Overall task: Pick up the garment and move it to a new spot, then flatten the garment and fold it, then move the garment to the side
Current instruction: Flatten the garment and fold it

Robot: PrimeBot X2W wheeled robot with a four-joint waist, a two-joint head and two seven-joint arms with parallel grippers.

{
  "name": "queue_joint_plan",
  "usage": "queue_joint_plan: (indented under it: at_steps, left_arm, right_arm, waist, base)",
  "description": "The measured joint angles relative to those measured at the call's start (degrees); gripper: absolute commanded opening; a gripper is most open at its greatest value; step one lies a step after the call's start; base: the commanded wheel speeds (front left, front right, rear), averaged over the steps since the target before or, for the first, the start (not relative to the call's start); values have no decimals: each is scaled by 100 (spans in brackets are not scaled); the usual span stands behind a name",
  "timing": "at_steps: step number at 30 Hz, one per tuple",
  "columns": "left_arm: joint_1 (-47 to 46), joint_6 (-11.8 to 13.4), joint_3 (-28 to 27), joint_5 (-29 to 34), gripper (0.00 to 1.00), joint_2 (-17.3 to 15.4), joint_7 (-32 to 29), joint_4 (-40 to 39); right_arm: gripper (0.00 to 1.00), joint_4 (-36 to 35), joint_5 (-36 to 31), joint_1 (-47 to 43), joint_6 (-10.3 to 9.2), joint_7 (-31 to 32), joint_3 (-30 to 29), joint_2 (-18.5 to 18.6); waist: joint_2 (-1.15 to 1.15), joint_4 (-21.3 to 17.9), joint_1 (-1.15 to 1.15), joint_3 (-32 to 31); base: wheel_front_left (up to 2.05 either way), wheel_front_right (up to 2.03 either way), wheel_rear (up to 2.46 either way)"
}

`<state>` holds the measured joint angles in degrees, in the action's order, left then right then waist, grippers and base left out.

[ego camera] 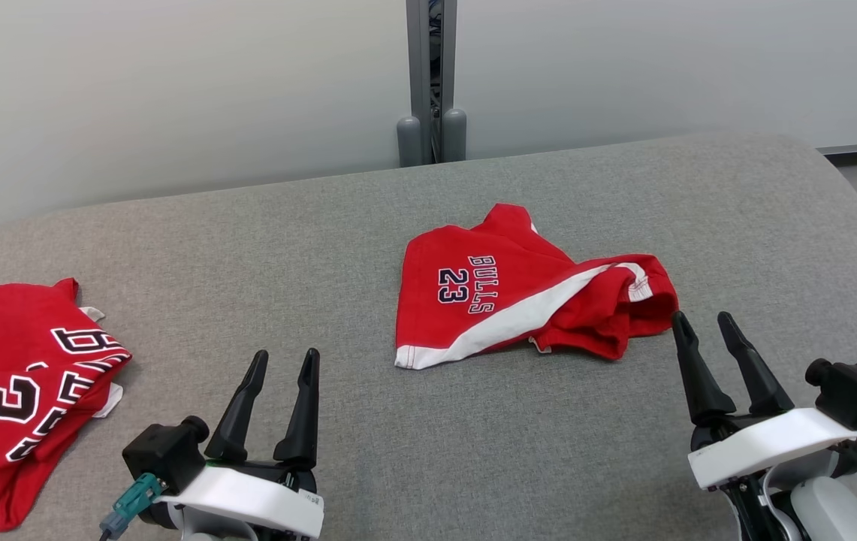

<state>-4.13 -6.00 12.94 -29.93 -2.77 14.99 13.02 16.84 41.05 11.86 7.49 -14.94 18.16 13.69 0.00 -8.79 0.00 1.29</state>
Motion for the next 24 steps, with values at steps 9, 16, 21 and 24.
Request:
queue_joint_plan:
  at_steps: [9, 16, 21, 24]
  left_arm:
    - [1, -7, 36, 0, 100, 2, 0, 22]
    - [1, -25, 60, 3, 100, 1, 0, 68]
    - [-66, -53, 209, -15, 100, 2, 0, 349]
    - [-271, -58, 290, 25, 100, 2, 1, 570]
  right_arm:
    - [100, -83, -119, -68, 0, -5, -69, -209]
    - [100, -115, -140, -96, 0, -5, -127, -223]
    - [100, -98, -160, -96, 0, -5, -129, -258]
    - [100, -87, -180, -76, 0, -5, -135, -310]
  waist:
    - [0, -37, 0, 25]
    - [0, -31, 0, 96]
    - [0, -61, 0, 249]
    - [0, -99, 0, 376]
  base:
    - [0, 0, 0]
    - [0, 0, 0]
    - [0, 0, 0]
    - [0, 0, 0]
